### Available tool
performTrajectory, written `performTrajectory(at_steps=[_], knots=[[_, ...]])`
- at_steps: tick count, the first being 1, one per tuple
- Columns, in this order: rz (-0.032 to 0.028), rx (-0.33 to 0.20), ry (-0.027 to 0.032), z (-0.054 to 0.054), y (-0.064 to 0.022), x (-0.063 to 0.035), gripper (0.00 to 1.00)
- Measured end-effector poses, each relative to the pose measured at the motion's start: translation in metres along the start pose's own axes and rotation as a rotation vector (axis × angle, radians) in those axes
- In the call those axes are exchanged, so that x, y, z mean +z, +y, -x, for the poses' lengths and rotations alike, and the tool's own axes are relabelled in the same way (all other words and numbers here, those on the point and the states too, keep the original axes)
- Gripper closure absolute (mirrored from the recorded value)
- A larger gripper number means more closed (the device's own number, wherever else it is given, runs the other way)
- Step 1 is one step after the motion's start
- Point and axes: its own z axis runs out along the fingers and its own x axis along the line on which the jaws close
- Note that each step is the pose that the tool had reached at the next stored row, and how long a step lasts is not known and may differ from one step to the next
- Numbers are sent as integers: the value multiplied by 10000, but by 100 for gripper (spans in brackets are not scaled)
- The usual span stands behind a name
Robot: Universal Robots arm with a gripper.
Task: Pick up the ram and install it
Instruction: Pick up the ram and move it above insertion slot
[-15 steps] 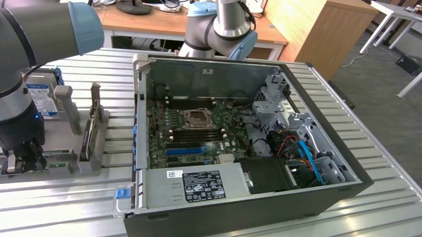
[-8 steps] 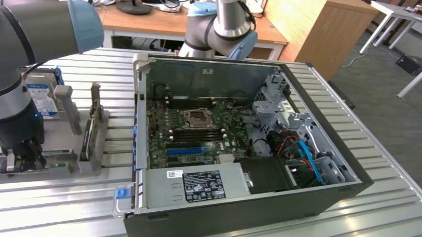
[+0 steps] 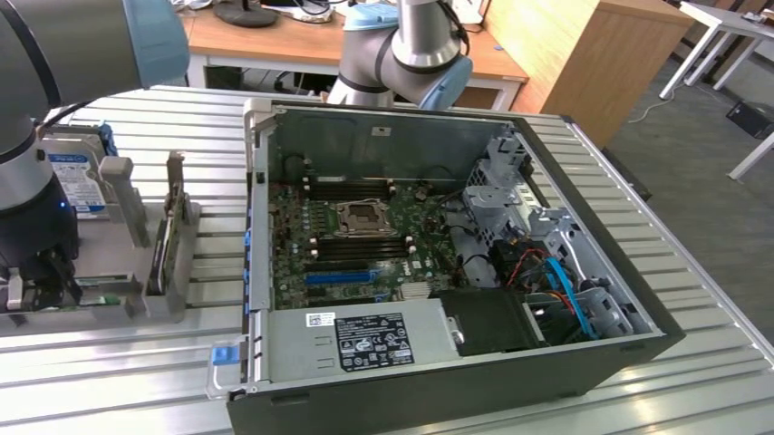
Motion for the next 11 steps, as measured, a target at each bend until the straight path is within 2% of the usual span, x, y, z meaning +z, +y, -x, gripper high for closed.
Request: performTrajectory(at_steps=[11], knots=[[8, 0, 0, 3, 2, -152, 88]])
